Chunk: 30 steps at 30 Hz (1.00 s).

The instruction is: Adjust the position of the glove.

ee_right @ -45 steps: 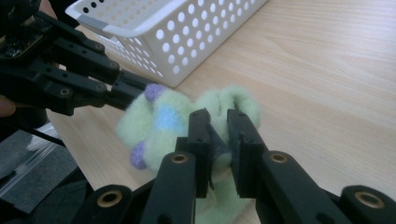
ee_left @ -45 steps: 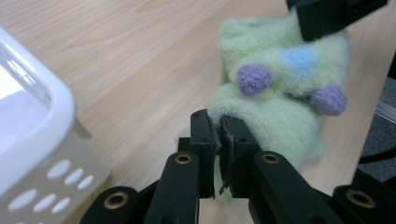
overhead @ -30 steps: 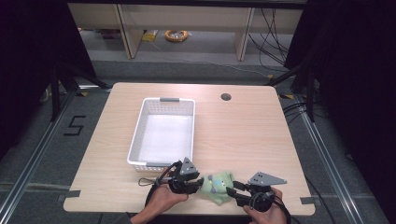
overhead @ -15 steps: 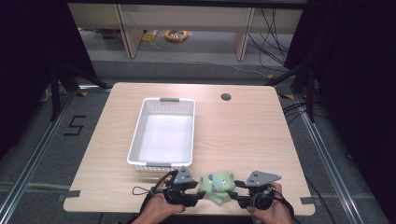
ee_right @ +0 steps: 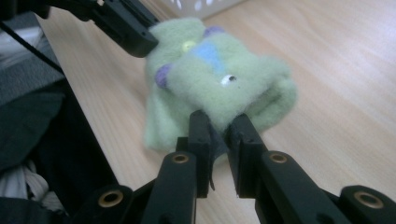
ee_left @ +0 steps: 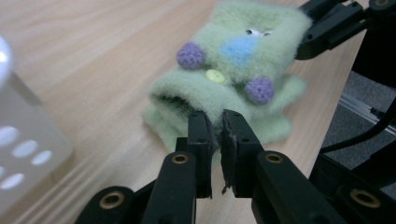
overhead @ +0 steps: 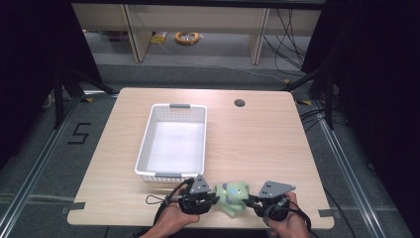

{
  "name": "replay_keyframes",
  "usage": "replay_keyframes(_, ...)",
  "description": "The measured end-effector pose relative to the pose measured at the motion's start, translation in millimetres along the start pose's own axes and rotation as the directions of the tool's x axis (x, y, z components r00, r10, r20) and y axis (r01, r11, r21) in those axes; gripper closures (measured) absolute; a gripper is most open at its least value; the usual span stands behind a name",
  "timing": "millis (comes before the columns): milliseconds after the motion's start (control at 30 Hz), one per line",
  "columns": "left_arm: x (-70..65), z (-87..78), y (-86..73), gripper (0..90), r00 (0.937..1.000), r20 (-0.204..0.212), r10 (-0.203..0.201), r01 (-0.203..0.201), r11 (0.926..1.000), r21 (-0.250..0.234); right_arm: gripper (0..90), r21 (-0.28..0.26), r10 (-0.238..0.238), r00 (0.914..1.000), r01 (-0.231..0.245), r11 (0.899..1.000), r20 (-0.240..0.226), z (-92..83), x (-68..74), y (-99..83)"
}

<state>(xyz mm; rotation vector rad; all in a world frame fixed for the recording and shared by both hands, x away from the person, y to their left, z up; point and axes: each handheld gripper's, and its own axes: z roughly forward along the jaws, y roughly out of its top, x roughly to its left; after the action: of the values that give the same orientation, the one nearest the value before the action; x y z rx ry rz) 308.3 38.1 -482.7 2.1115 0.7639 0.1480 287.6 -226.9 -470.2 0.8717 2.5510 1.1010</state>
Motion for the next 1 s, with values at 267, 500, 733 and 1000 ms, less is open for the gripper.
replay_keyframes(267, 7.1, -4.0, 0.0, 82.6, 0.9993, 0.008, -0.037, 0.037, 0.9993, -0.007, 80.8, 0.004, 0.053, 0.9983, -0.053, 0.999, -0.025, -3.4, 22.3, -0.9)
replay_keyframes(500, 4.9, 5.6, -12.4, 81.3, 0.9999, 0.016, -0.005, 0.003, 0.998, 0.063, 75.8, 0.043, 0.077, 0.9965, -0.076, 0.996, -0.033, 9.3, 19.1, -13.9)
replay_keyframes(733, 4.1, 2.2, -19.7, 72.2, 0.9984, 0.045, -0.032, 0.029, 0.9967, 0.076, 51.5, 0.037, 0.103, 0.9943, -0.102, 0.994, -0.026, -0.5, 12.9, -17.4)
replay_keyframes(1000, 13.6, -10.8, -8.8, 53.6, 0.9869, 0.031, -0.158, 0.158, 0.9874, 0.0, 40.4, -0.098, 0.324, 0.9461, -0.323, 0.941, -0.013, -20.1, -13.4, -14.6)
